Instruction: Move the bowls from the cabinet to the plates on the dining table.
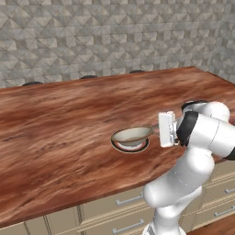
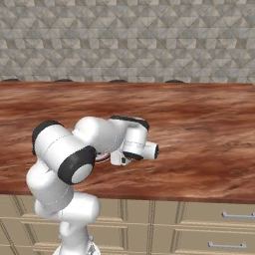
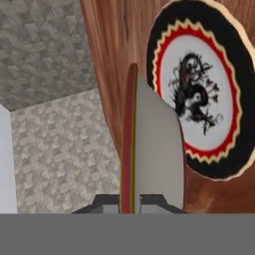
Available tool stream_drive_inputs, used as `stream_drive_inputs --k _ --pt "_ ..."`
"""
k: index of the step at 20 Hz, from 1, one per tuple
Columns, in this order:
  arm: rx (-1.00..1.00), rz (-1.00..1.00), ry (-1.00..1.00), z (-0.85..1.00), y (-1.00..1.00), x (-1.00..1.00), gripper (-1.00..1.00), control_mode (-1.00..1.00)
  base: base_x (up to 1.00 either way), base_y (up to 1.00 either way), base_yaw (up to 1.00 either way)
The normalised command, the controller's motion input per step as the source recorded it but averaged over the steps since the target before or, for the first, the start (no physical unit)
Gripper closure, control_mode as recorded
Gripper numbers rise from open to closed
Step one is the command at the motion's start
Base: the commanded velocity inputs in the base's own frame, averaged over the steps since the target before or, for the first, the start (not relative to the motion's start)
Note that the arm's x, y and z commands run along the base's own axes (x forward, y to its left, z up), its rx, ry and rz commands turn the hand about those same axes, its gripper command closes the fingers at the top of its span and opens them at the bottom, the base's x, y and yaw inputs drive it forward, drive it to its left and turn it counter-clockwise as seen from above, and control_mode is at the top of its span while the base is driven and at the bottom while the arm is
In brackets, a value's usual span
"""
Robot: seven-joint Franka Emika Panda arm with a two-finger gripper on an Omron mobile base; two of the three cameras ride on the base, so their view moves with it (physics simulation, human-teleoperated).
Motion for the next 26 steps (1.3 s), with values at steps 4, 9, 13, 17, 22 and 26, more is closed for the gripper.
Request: stream_drive_inputs --k 4,9,13,17,22,26 --pt "0.01 0.01 0.00 -0.23 0.00 0.29 1.00 -1.00 0.00 0.00 0.00" --pt "0.01 0.01 0.00 -0.21 -0.02 0.29 1.00 -1.00 0.00 0.00 0.00" --pt "0.03 0.01 0.00 -0.14 -0.01 0.31 1.00 -1.00 0.00 0.00 0.00" --pt "0.02 0.01 0.00 -0.17 -0.01 0.30 1.00 -1.00 0.00 0.00 0.00" --pt "0.01 0.01 0.00 -0.21 0.00 0.27 1.00 -1.00 0.00 0.00 0.00" --pt "0.00 0.05 0.03 -0.23 -0.07 -0.04 1.00 -1.00 0.00 0.00 0.00"
